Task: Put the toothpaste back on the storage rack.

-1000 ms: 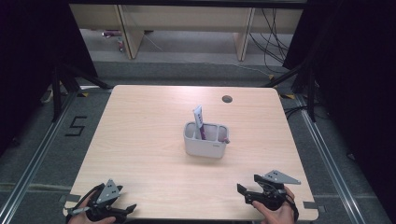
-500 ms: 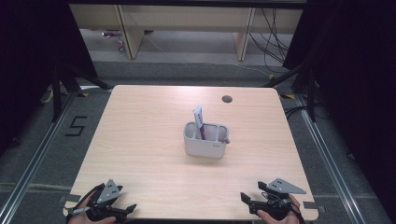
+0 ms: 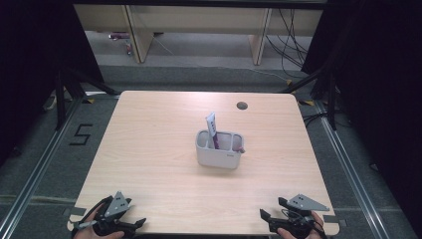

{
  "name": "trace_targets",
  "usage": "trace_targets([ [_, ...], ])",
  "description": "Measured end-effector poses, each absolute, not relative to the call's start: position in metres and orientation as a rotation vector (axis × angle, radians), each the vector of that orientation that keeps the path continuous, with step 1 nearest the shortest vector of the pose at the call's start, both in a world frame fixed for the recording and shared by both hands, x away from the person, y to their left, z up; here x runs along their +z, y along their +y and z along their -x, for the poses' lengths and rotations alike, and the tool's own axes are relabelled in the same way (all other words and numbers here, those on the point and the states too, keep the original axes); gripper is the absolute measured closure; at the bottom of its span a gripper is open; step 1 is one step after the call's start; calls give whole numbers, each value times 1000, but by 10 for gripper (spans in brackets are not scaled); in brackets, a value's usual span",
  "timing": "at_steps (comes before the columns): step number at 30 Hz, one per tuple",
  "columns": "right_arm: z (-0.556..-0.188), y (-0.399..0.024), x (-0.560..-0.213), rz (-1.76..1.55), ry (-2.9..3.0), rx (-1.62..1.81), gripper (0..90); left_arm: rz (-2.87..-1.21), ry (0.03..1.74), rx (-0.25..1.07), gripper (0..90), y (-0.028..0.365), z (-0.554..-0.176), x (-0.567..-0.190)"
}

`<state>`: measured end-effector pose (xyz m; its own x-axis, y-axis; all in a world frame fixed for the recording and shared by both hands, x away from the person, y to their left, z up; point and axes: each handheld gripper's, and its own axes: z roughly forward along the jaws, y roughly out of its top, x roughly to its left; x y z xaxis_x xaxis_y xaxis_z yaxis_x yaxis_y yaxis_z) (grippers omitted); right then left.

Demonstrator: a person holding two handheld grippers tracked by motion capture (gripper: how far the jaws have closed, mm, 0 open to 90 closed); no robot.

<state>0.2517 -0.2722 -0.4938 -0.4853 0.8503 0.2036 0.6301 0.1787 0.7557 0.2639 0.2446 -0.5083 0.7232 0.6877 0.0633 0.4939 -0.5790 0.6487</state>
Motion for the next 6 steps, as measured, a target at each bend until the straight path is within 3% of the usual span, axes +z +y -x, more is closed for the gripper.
trace_targets([
  [6, -253, -276, -495, -1379, 2186, 1190, 187, -2311, 891, 398, 176, 246, -265, -508],
])
